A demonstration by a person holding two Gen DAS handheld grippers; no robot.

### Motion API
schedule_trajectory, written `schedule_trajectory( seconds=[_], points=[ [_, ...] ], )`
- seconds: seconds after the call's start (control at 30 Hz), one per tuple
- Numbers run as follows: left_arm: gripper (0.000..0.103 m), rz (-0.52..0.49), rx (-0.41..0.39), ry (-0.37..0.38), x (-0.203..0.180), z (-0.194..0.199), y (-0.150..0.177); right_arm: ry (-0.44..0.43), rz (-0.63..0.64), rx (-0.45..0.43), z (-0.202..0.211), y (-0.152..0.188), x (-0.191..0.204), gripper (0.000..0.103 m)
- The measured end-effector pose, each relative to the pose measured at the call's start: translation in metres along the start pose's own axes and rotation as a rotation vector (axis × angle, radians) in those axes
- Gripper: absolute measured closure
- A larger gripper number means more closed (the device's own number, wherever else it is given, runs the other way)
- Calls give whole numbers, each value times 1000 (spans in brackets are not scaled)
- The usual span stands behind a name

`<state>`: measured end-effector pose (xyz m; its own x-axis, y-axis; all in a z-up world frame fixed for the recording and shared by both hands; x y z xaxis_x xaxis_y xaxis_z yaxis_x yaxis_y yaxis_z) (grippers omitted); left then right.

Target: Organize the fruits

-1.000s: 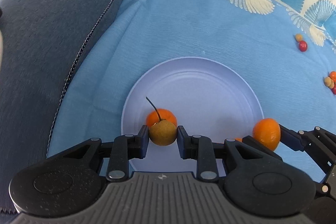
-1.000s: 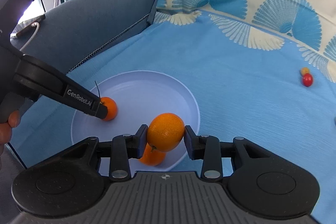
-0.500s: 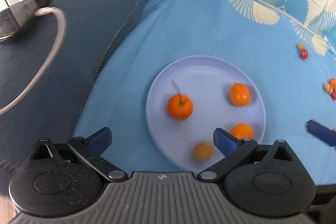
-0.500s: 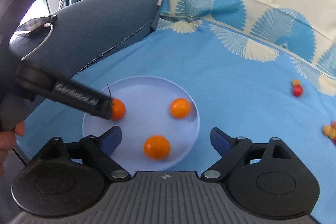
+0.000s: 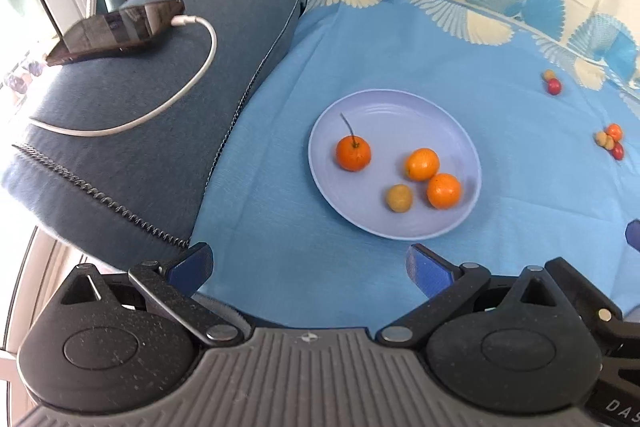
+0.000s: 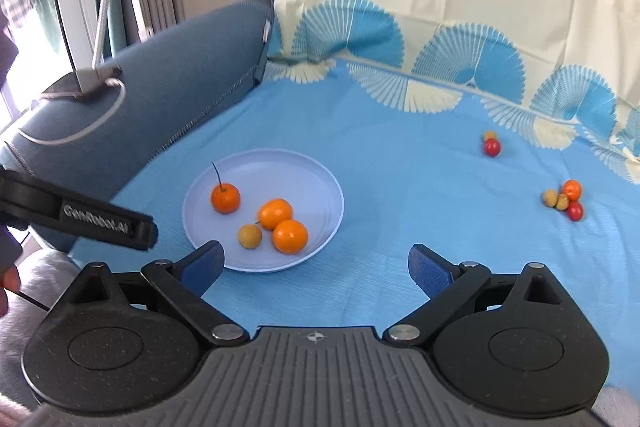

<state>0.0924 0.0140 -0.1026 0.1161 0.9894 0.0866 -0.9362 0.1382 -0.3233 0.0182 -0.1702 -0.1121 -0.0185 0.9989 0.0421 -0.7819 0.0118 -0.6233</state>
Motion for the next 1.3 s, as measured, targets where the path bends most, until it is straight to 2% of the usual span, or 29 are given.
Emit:
schedule_trajectory(
  seconds=[0.13,0.6,1.3],
  points=[
    [0,-12,-34,-1,-4,16,11,4,14,-53,25,9,5,3],
    [0,-44,-104,-14,-14,48,36,17,17,-135,72,27,8,3],
    [0,-65,-142,-17,-15,64,47,28,32,-165,87,35,16,1]
  ],
)
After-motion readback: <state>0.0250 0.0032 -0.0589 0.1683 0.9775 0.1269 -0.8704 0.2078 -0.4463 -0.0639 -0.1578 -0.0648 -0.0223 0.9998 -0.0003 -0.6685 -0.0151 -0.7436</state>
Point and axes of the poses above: each gripper's, at about its wrist camera, not at the fingertips, and z roughly against the way its jaws point, x to its left, y to its underside, the point moved 5 cm from there along -z, roughly the way its jaws point, and after that the axes turned 13 degrees about x, right-handed, at the moved point
